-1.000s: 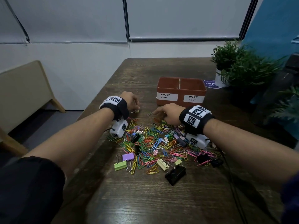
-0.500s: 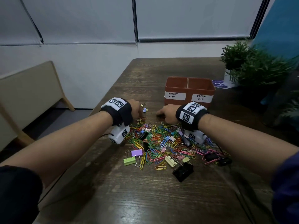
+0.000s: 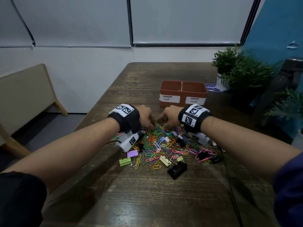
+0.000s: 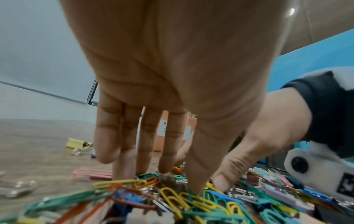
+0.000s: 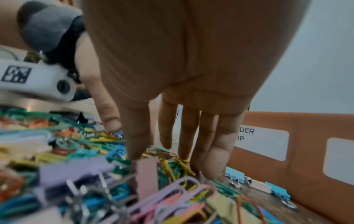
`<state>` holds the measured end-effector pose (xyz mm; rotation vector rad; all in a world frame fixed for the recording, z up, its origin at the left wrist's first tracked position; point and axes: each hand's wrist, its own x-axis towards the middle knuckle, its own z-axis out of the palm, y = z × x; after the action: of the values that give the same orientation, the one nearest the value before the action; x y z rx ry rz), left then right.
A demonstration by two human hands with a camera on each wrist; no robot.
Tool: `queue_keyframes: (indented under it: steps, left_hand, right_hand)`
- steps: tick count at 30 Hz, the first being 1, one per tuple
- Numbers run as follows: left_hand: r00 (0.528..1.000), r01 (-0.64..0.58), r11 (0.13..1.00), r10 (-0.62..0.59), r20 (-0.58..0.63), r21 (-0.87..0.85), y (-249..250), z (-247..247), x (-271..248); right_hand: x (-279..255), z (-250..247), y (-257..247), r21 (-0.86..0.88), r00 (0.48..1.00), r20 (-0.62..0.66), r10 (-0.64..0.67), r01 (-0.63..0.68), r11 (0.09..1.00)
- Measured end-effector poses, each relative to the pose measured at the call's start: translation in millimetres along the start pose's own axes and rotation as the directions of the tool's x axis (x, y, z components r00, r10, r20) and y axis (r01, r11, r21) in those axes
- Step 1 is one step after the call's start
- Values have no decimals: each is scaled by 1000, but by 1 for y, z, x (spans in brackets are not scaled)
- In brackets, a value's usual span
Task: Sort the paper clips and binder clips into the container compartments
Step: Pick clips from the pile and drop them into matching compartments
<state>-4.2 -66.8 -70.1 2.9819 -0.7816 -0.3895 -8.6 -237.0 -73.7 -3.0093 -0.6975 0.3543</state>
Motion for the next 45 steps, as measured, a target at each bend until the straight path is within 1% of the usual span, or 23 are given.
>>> queue_keyframes:
  steps: [5,8,11,13,15,17,21,25,28,30,32,33,34,35,36,37,38,39,40,41,43,45]
  left_hand:
    - [1000,1,997,-1,0,-75,-5,5,-5]
    - [1000,4,999,-5,-8,-45,-4,7,-6]
    - [1000,10,998,-11,-12,-59,-1,8,-5]
    - [1000,5,999,-6,-6,-47,4,9,-3]
    - [1000,-4,1000,4,-8,-8,8,10,-2]
    - [1000,-7,1000,7,-18,-16,11,9,0]
    - [998,-37,998,35,-47,-46,13,9,4]
    - [994,-72,997,69,-88,-36,11,11,7]
    - [992,-90,994,85,-94,-54,5,9,7]
    - [989,-98,991,87,-120,-86,1,4,5]
    - [984,-87,989,66,-165,-123,-5,-4,4]
    - [983,-79,980,46,-177,-182,-9,-8,4]
    - [985,-71,957,22,-173,-282,-13,-13,4]
    - [987,-63,907,-4,-158,-415,-17,-16,4]
    - [990,-53,823,-33,-140,-565,-20,-18,4]
    - [990,-47,702,-59,-124,-711,-24,-20,3]
    - [991,-46,563,-80,-110,-825,-27,-21,3]
    - [991,-45,431,-92,-93,-901,-31,-22,3]
    - [993,-41,331,-94,-75,-943,-35,-22,3]
    - [994,-31,268,-91,-57,-963,-38,-21,3]
    - [996,6,210,-91,-14,-978,-43,-18,4]
    - [991,74,133,-117,59,-988,-46,-10,6]
  right_hand:
    - [6,4,-5,12,999,-39,-1,1,1000]
    - [9,7,-6,14,998,-64,21,-20,1000]
    - [8,8,-3,37,994,-95,48,-44,998]
    - [5,6,0,88,992,-120,46,-36,996]
    - [1,3,6,190,986,-154,56,-26,981]
    - [-1,-3,12,297,976,-196,93,-31,954]
    - [-8,-16,25,489,949,-253,189,-44,871]
    - [-17,-21,37,687,942,-238,235,-8,727]
    - [-20,-23,48,778,933,-225,281,-1,629]
    - [-22,-22,51,795,938,-205,279,-7,607]
    - [-23,-17,46,776,953,-171,249,-26,630]
    - [-23,-14,42,770,962,-148,231,-34,637]
    - [-23,-11,36,771,971,-127,205,-34,636]
    - [-22,-9,32,784,978,-110,179,-25,620]
    - [-20,-8,29,814,982,-97,159,-14,581]
    - [-17,-7,26,862,985,-83,153,-6,507]
    - [-16,-7,24,914,985,-72,157,2,405]
    - [-15,-8,23,959,984,-70,163,21,283]
    - [-15,-9,22,984,981,-79,177,48,170]
    - [-14,-9,23,995,975,-87,206,72,75]
    - [-14,-8,26,996,960,-69,272,82,-35]
    - [-14,-5,29,994,959,-12,284,43,-103]
